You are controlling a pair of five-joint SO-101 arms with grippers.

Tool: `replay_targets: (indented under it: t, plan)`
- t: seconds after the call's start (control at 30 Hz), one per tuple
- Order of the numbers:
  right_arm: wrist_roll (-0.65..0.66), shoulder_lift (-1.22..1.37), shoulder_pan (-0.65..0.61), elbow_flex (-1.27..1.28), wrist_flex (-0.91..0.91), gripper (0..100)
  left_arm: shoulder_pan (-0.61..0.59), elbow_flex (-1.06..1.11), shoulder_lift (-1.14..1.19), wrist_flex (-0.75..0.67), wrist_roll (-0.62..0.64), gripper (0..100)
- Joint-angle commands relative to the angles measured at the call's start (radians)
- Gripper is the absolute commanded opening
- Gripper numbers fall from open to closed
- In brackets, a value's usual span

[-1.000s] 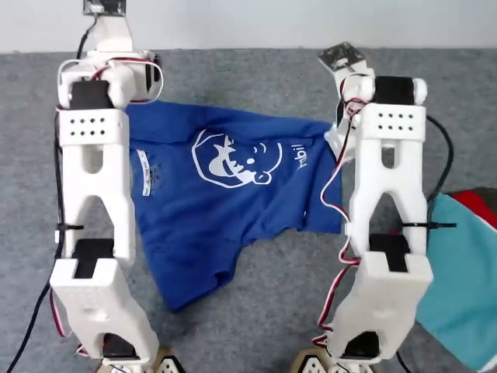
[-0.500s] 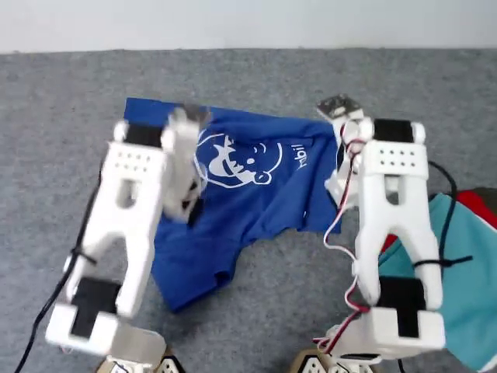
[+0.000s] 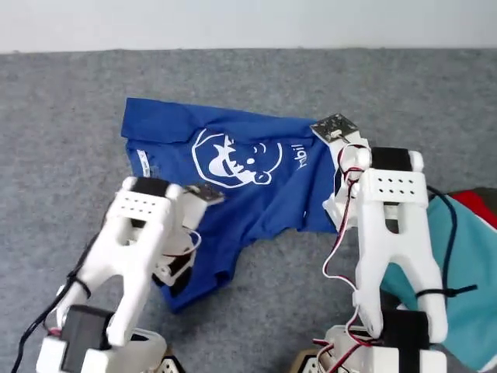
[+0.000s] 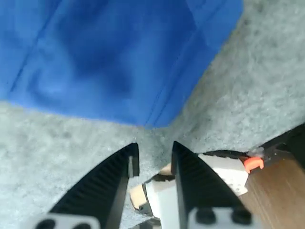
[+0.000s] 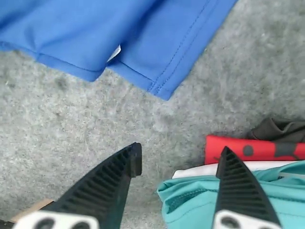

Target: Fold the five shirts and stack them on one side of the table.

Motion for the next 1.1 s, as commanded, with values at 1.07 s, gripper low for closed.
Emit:
replay_targets:
  t: [1.07]
  plan:
    - [-0.075, 0.001, -0.059, 0.393, -0.641, 25.7, 0.012, -0.252, 0.235, -0.015, -0.012, 1]
